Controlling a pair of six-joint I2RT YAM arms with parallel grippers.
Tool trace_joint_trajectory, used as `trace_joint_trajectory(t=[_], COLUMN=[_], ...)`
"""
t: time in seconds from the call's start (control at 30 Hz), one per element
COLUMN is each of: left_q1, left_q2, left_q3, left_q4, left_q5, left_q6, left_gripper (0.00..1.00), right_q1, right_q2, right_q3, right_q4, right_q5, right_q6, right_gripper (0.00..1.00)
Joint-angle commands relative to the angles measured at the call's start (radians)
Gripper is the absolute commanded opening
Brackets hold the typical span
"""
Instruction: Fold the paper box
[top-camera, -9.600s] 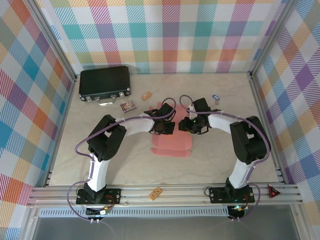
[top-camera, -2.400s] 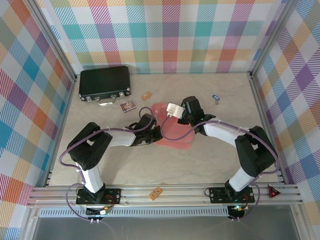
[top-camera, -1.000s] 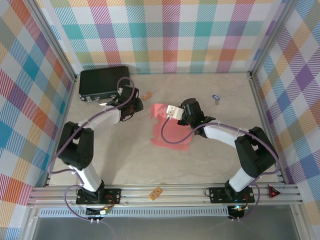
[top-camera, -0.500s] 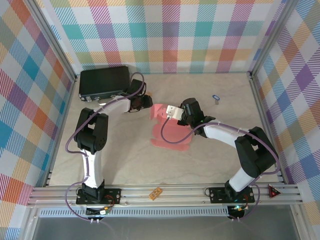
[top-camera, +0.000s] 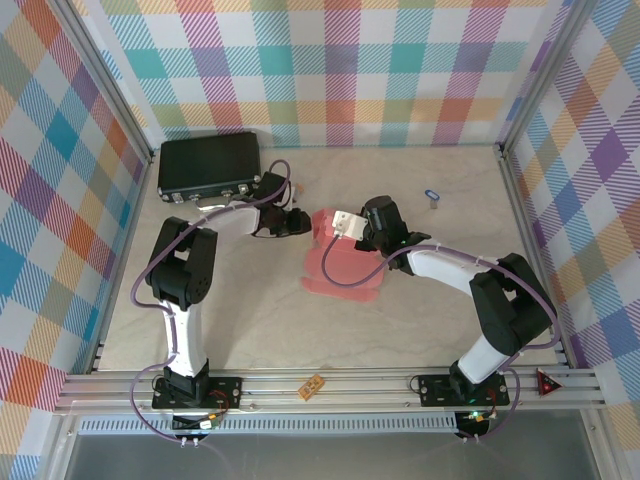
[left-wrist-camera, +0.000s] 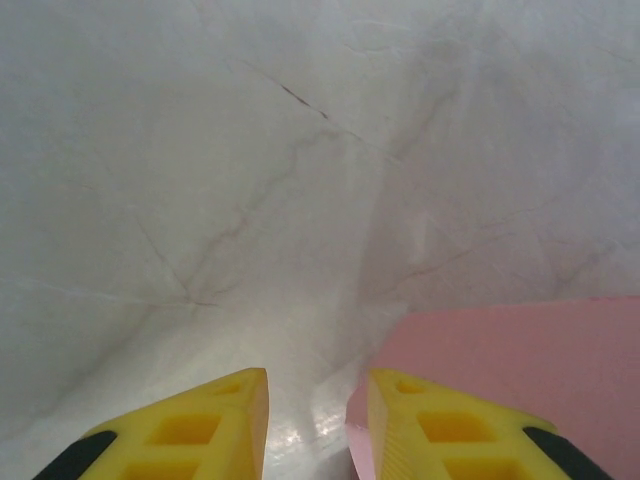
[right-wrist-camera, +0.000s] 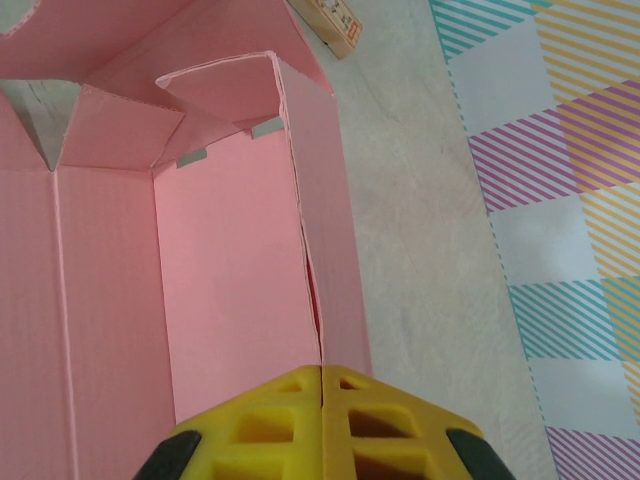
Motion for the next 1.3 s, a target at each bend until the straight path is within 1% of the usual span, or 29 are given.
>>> trace_joint_trajectory(t=[0.0,0.23,0.4,0.53,0.63,0.73,1.0,1.27], left_q1=[0.005,0.0,-0.008,-0.012,-0.017,-0.023,-0.036,-0.05], left_q2=[-0.059,-0.072,-0.081,-0.092,-0.09,-0.087,-0.066,-0.088], left_q3=[-0.026,-0.059,-0.079,-0.109,-0.107,-0.106,-0.097,-0.14], left_q4=[0.06,0.113,0.139,0.167,0.157,0.153,0.169,0.232], left_q5=[0.083,0.169,0.208,0.233,0.249,0.265,0.266,0.304], left_q6=[0.029,0.042,0.062,0.08,0.1,0.117,0.124,0.135], left_gripper=[0.31,0.3,0.3,0.27,0.24,0.23,0.29,0.34], right_q1=[0.011,0.011,0.011,0.011,0.011,0.011,0.012,0.012], right_q2=[0.012,0.015,0.023,0.028,0.032,0.031,0.038,0.042], right_q3=[0.024,0.022,0.028,0.032,0.036,0.038,0.041,0.042], right_q4=[-0.017,-0.018,-0.021,-0.022,-0.023,-0.023,-0.025,-0.029], right_q5=[0.001,0.004,0.007,0.01,0.014,0.014,0.016,0.014], right_q6=[0.017,0.019,0.022,0.024,0.024,0.025,0.027,0.028], right_gripper=[0.0,0.0,0.0,0.0,0.0,0.0,0.0,0.0])
